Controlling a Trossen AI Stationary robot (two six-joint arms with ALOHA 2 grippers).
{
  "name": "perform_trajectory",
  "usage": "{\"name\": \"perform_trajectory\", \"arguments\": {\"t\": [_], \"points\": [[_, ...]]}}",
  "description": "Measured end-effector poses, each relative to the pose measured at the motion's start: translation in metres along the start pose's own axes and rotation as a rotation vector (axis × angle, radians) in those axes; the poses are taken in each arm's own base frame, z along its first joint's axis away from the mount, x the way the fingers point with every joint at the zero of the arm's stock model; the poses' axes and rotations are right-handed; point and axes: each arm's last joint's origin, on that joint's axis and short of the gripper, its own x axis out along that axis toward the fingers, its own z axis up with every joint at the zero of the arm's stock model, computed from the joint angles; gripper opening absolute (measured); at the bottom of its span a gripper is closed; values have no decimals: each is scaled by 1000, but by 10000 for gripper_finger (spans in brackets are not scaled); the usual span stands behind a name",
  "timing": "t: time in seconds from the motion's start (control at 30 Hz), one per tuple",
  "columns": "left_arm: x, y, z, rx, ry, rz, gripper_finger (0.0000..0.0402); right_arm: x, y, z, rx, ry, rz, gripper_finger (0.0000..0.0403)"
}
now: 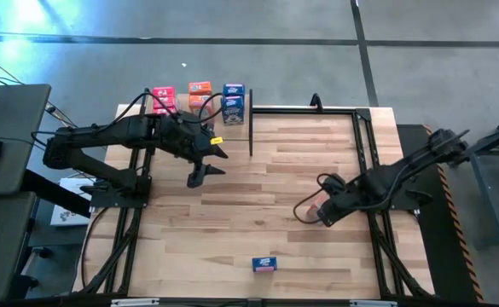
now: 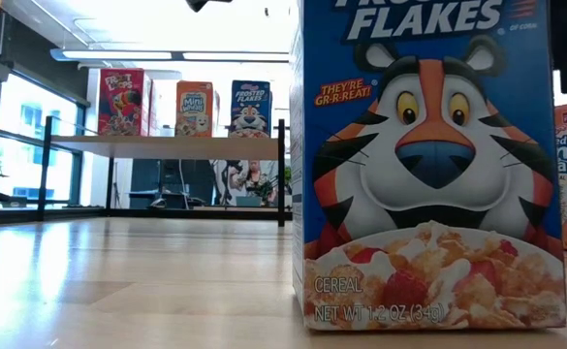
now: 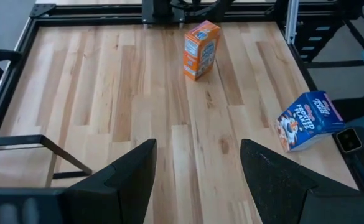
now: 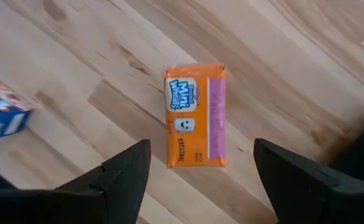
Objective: Stack cereal on shelf
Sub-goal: Put the orange cereal box on the the shelf aligned with the other orange cereal boxes
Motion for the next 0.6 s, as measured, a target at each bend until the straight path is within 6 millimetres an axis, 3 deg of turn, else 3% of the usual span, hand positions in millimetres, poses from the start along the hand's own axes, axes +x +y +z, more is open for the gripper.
{"name": "perform_trajectory", "arguments": {"t": [0.6], "points": [[0, 0, 1, 19, -6, 2, 223, 39, 24, -8, -29, 66, -166, 277]]}}
